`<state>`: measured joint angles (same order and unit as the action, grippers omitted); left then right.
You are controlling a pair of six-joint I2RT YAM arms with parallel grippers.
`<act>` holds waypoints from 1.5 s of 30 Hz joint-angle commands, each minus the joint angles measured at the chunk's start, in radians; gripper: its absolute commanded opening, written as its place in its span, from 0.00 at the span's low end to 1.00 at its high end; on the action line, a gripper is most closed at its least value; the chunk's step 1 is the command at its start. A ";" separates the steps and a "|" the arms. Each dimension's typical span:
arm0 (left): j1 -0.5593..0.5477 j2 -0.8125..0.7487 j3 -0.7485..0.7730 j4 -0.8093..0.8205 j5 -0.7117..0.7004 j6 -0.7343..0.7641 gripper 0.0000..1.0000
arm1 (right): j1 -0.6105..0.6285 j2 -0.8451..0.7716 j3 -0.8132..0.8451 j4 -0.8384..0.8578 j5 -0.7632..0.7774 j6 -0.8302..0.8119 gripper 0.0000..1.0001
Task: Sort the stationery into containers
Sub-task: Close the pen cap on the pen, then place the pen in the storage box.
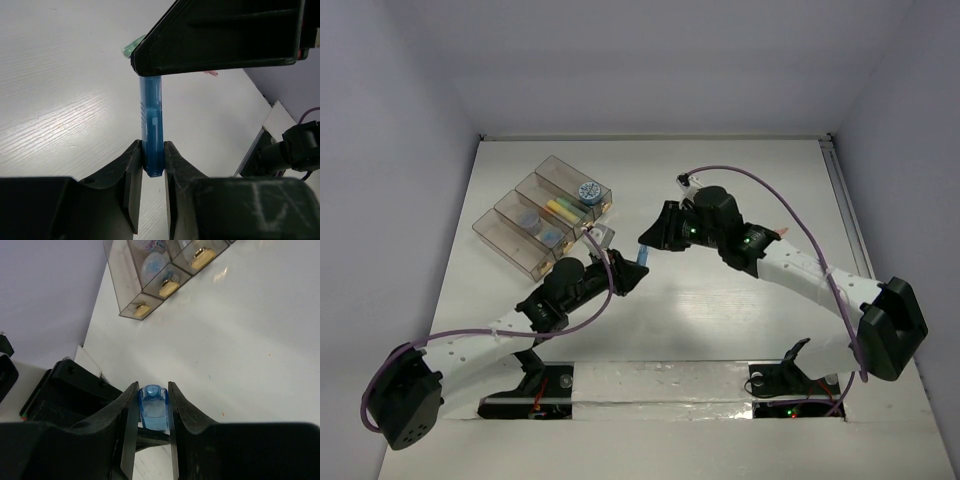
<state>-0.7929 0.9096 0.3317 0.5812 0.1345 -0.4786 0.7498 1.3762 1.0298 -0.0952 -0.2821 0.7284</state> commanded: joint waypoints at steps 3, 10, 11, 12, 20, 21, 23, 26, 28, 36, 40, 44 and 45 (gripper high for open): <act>0.011 -0.049 0.165 0.213 -0.157 0.012 0.00 | 0.125 0.021 -0.071 -0.098 -0.057 -0.006 0.04; 0.020 -0.080 0.239 0.170 -0.262 0.051 0.00 | 0.180 0.008 -0.181 -0.026 -0.020 0.049 0.00; 0.029 -0.081 0.242 0.167 -0.268 0.052 0.00 | 0.195 0.004 -0.197 -0.012 -0.017 0.058 0.00; 0.029 -0.083 0.248 0.160 -0.274 0.057 0.00 | 0.204 0.004 -0.209 -0.003 -0.005 0.065 0.00; 0.109 -0.048 0.305 0.134 -0.253 0.031 0.00 | 0.286 0.046 -0.295 0.120 -0.003 0.123 0.00; 0.109 -0.046 0.303 0.132 -0.251 0.025 0.00 | 0.286 0.037 -0.292 0.120 0.007 0.118 0.00; 0.109 -0.038 0.296 0.132 -0.240 0.009 0.00 | 0.286 0.014 -0.280 0.109 0.046 0.106 0.00; 0.109 -0.017 0.274 0.121 -0.237 -0.012 0.00 | 0.286 -0.034 -0.252 0.115 0.136 0.103 0.24; 0.109 -0.015 0.242 0.120 -0.242 -0.020 0.00 | 0.277 -0.083 -0.225 0.101 0.227 0.098 0.42; 0.109 0.018 0.175 0.091 -0.329 -0.028 0.00 | 0.250 -0.328 -0.166 -0.015 0.676 0.020 0.77; 0.109 0.031 0.220 0.033 -0.430 -0.022 0.00 | 0.250 -0.465 -0.230 -0.069 0.750 -0.011 0.79; 0.159 0.052 0.276 -0.088 -0.567 -0.089 0.00 | 0.250 -0.540 -0.304 -0.130 0.771 -0.015 0.71; 0.184 0.052 0.285 -0.153 -0.585 -0.115 0.00 | 0.250 -0.561 -0.332 -0.138 0.764 -0.015 0.69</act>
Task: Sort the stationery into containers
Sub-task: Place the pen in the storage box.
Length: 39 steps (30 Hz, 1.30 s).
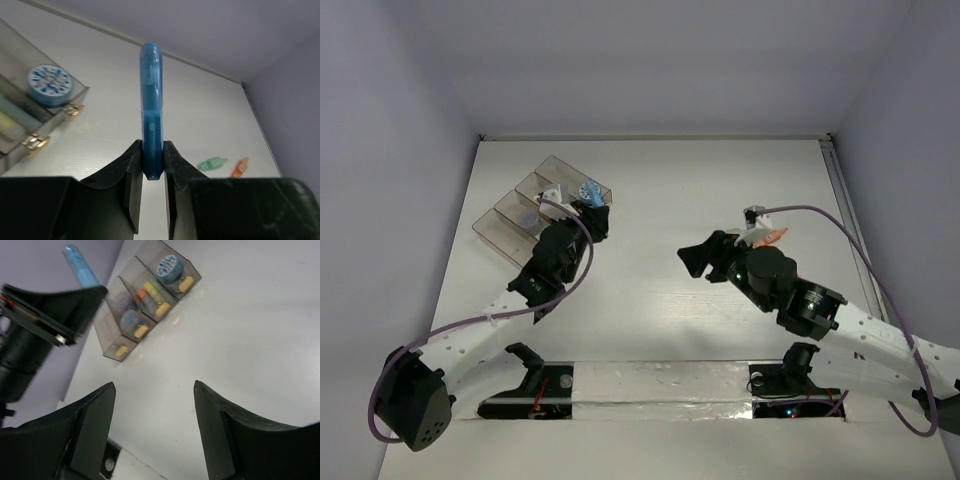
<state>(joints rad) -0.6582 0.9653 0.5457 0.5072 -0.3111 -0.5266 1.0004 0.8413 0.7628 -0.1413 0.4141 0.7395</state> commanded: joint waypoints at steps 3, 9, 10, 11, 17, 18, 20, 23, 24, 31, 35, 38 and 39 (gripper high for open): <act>0.203 -0.013 0.088 -0.206 -0.146 -0.178 0.00 | 0.000 -0.054 -0.092 -0.129 0.063 -0.026 0.69; 0.445 -0.062 0.016 -0.344 -0.091 -0.285 0.00 | 0.000 -0.126 -0.145 -0.165 0.031 -0.041 0.72; 0.492 -0.062 0.008 -0.358 -0.077 -0.294 0.00 | 0.000 -0.133 -0.151 -0.162 0.025 -0.045 0.72; 0.511 -0.060 -0.006 -0.369 -0.068 -0.299 0.00 | 0.000 -0.143 -0.161 -0.161 0.019 -0.046 0.73; 0.624 -0.019 -0.036 -0.429 -0.062 -0.323 0.00 | 0.000 -0.148 -0.191 -0.136 -0.023 -0.064 0.73; 0.637 -0.004 -0.038 -0.427 -0.062 -0.320 0.00 | 0.000 -0.143 -0.200 -0.129 -0.040 -0.066 0.73; 0.658 0.015 -0.030 -0.426 -0.060 -0.316 0.00 | 0.000 -0.136 -0.206 -0.110 -0.055 -0.069 0.73; 0.671 0.066 -0.013 -0.423 -0.040 -0.314 0.00 | 0.000 -0.116 -0.214 -0.086 -0.072 -0.071 0.74; 0.680 0.090 -0.009 -0.420 -0.039 -0.311 0.00 | 0.000 -0.113 -0.217 -0.081 -0.075 -0.072 0.74; 0.680 0.127 -0.013 -0.421 -0.065 -0.316 0.06 | 0.000 -0.094 -0.220 -0.061 -0.089 -0.081 0.74; 0.680 0.116 -0.029 -0.407 -0.069 -0.317 0.22 | 0.000 -0.099 -0.220 -0.063 -0.087 -0.081 0.75; 0.680 0.101 -0.038 -0.398 -0.071 -0.320 0.35 | 0.000 -0.100 -0.217 -0.069 -0.075 -0.081 0.75; 0.680 0.095 -0.041 -0.394 -0.072 -0.320 0.38 | 0.000 -0.100 -0.215 -0.072 -0.071 -0.080 0.75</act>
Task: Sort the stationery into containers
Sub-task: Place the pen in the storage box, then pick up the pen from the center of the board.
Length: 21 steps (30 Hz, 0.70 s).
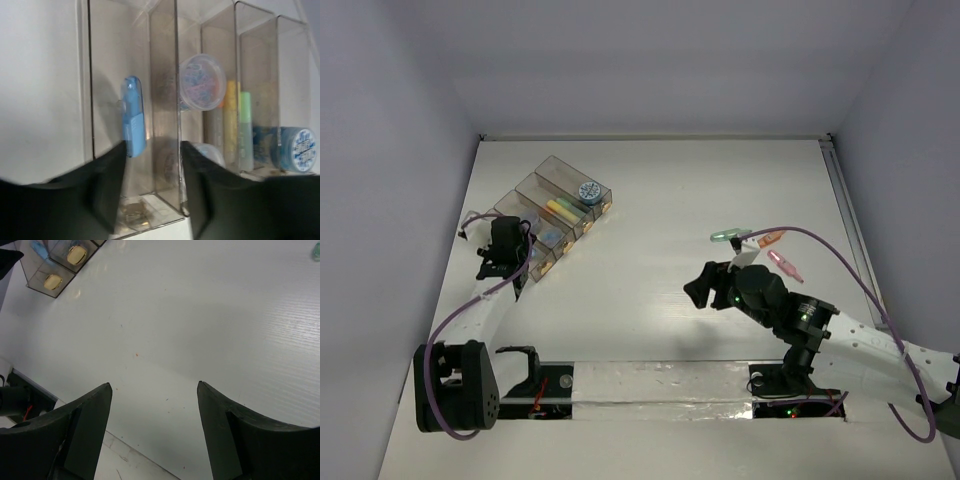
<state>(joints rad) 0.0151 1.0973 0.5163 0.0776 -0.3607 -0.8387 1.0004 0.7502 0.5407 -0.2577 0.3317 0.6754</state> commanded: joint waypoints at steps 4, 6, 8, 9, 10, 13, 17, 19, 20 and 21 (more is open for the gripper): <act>0.006 -0.056 -0.024 0.051 -0.012 -0.007 0.56 | 0.000 -0.014 0.013 0.023 0.038 -0.013 0.75; 0.006 -0.082 -0.033 0.077 0.006 0.000 0.57 | -0.009 -0.015 0.016 0.012 0.055 -0.011 0.73; 0.006 -0.114 -0.047 0.105 0.047 0.009 0.58 | -0.009 -0.011 0.025 -0.011 0.093 -0.010 0.69; 0.006 -0.155 -0.053 0.144 0.071 0.018 0.59 | -0.009 -0.009 0.028 -0.020 0.108 -0.008 0.60; 0.006 -0.178 -0.059 0.166 0.095 0.024 0.59 | -0.009 -0.008 0.030 -0.032 0.137 -0.008 0.54; -0.029 -0.261 -0.078 0.227 0.170 0.021 0.59 | -0.034 0.008 0.042 -0.048 0.176 -0.002 0.29; -0.202 -0.297 -0.036 0.252 0.174 0.047 0.57 | -0.097 0.073 0.076 -0.057 0.147 -0.008 0.10; -0.283 -0.283 -0.016 0.264 0.135 0.070 0.55 | -0.152 0.119 0.093 -0.045 0.123 -0.014 0.08; -0.326 -0.274 -0.007 0.278 0.128 0.096 0.54 | -0.173 0.133 0.100 -0.046 0.113 -0.017 0.08; -0.405 -0.252 -0.006 0.313 0.123 0.108 0.53 | -0.215 0.149 0.110 -0.046 0.104 -0.020 0.08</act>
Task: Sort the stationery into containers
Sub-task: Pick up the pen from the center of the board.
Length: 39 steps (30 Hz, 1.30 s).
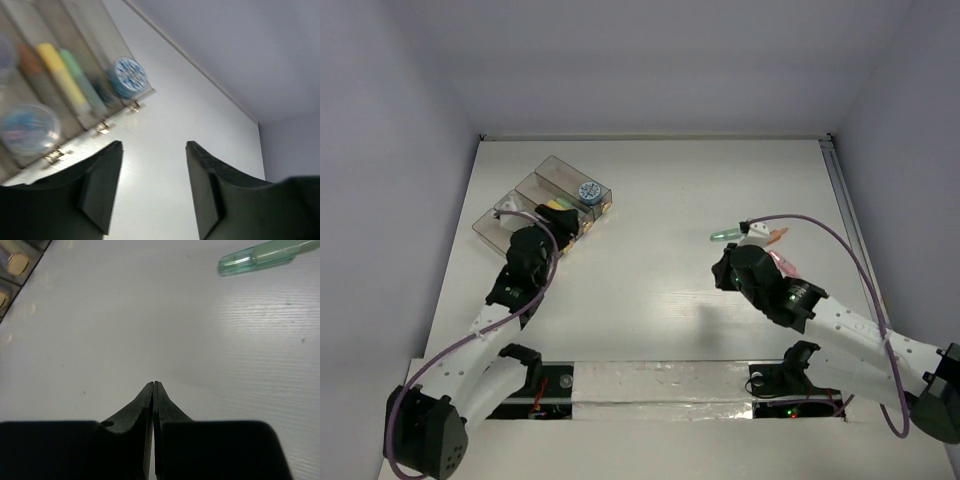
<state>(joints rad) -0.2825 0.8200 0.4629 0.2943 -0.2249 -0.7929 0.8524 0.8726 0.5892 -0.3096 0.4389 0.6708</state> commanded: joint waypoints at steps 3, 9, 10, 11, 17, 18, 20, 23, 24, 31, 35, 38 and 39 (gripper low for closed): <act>-0.249 0.085 0.042 0.178 -0.018 0.101 0.46 | -0.120 0.078 0.090 0.012 -0.026 -0.013 0.08; -0.429 0.238 0.011 0.353 0.041 0.172 0.38 | -0.277 0.244 0.135 0.040 -0.084 -0.010 0.35; -0.448 0.258 0.008 0.368 0.056 0.191 0.38 | -0.295 0.271 0.141 0.047 -0.104 -0.011 0.39; -0.470 0.277 0.006 0.382 0.088 0.198 0.38 | -0.324 0.326 0.161 0.053 -0.114 -0.017 0.42; -0.498 0.347 -0.015 0.457 0.220 0.271 0.37 | -0.343 0.551 0.340 -0.009 -0.211 -0.317 0.55; -0.498 0.335 -0.020 0.465 0.219 0.280 0.37 | -0.343 0.613 0.398 -0.023 -0.239 -0.368 0.54; -0.498 0.318 -0.026 0.465 0.219 0.299 0.37 | -0.343 0.664 0.443 -0.063 -0.279 -0.521 0.53; -0.498 0.266 -0.032 0.442 0.243 0.331 0.37 | -0.343 0.739 0.518 -0.107 -0.258 -0.655 0.55; -0.498 0.240 -0.049 0.450 0.243 0.333 0.37 | -0.343 0.758 0.540 -0.124 -0.234 -0.696 0.56; -0.498 0.171 -0.078 0.425 0.194 0.325 0.35 | -0.398 0.847 0.676 -0.230 -0.192 -0.846 0.63; -0.498 0.166 -0.084 0.427 0.183 0.323 0.35 | -0.429 0.888 0.728 -0.315 -0.223 -0.933 0.69; -0.498 0.174 -0.082 0.428 0.180 0.325 0.35 | -0.429 0.917 0.748 -0.396 -0.305 -1.016 0.69; -0.498 0.182 -0.082 0.430 0.180 0.324 0.35 | -0.429 0.927 0.755 -0.410 -0.318 -1.027 0.69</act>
<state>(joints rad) -0.7776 1.0050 0.3855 0.6773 -0.0334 -0.4850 0.4171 1.7691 1.3025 -0.6014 0.2024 -0.2352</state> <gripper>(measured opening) 0.348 0.688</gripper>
